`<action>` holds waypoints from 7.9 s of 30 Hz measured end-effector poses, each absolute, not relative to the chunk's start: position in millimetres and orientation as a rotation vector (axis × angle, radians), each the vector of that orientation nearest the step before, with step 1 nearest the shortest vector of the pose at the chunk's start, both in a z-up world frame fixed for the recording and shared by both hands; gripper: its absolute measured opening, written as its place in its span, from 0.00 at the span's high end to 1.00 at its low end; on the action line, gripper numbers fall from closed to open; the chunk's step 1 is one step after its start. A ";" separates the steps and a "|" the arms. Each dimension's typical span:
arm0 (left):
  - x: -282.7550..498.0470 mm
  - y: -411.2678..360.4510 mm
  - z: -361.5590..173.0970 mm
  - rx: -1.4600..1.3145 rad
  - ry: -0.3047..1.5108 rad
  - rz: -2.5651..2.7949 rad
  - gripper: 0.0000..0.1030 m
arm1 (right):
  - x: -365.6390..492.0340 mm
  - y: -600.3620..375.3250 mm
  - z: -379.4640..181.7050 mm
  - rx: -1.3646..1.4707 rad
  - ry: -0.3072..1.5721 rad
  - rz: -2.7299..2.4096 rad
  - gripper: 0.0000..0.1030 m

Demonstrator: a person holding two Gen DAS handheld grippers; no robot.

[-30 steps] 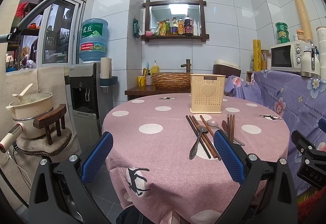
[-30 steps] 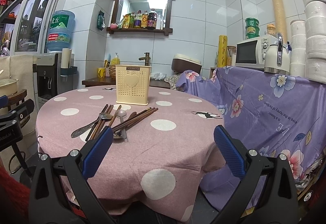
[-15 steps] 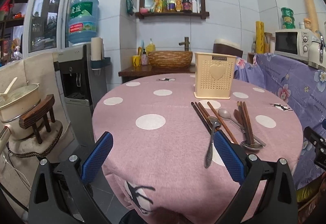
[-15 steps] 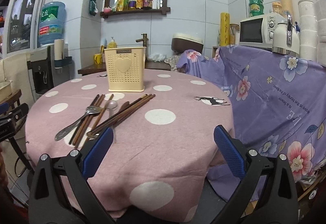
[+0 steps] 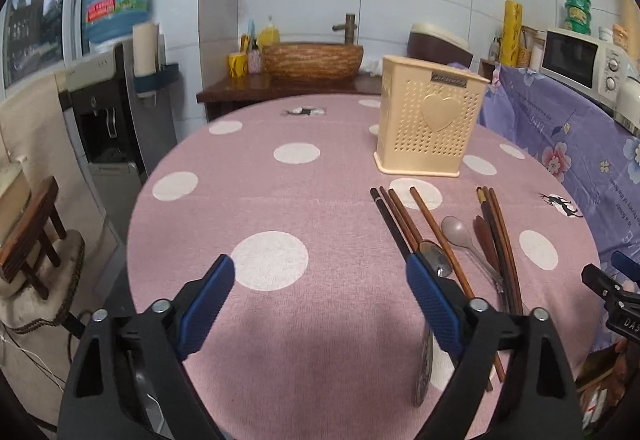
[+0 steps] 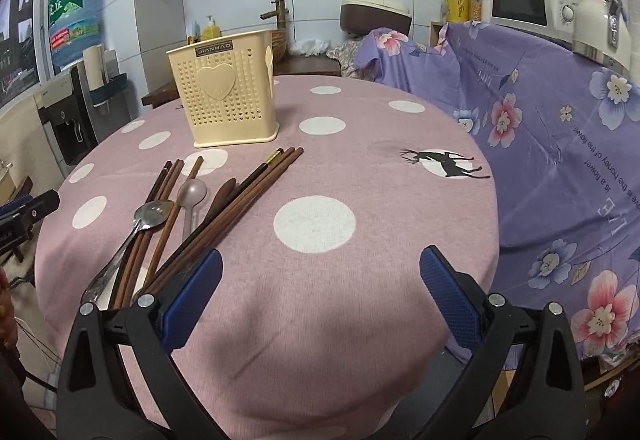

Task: Organize utensils
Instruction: 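Reach the left tool down and close it on the metal spoon, then lift the metal spoon with the left tool while the right tool grasps a wooden chopstick, then carry the spoon and chopstick up over the cream utensil holder with both tools, then lower the spoon and chopstick into the holder and open both tools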

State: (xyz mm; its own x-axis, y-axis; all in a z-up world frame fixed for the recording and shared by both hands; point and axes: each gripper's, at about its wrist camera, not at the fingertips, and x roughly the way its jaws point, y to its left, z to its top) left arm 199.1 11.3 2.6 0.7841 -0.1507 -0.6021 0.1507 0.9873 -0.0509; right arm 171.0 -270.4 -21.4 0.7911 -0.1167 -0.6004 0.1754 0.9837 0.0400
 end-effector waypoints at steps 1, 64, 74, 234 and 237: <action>206.1 12.8 2.4 -0.022 0.678 -0.170 0.26 | 177.1 -270.0 -20.4 0.092 0.646 -0.156 0.05; 275.1 3.6 -32.9 -0.060 0.917 -0.205 0.64 | 338.6 -287.7 -39.9 0.318 0.938 -0.165 0.53; 272.6 15.1 -30.6 -0.035 0.899 -0.182 0.49 | 377.0 -294.1 -45.5 0.291 1.014 -0.179 0.84; 400.5 -72.5 104.4 -0.156 0.440 -0.281 0.64 | 397.3 -270.1 163.7 0.200 0.478 0.035 0.93; 401.0 -74.5 99.4 -0.135 0.453 -0.280 0.64 | 396.4 -270.8 159.3 0.197 0.464 0.028 0.93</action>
State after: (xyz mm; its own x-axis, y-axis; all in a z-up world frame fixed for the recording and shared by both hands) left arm 401.0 -74.5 99.4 0.8618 -0.2959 -0.4120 0.2361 0.9529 -0.1903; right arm 396.4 -270.8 159.3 0.8942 0.0720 -0.4419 0.0175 0.9806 0.1952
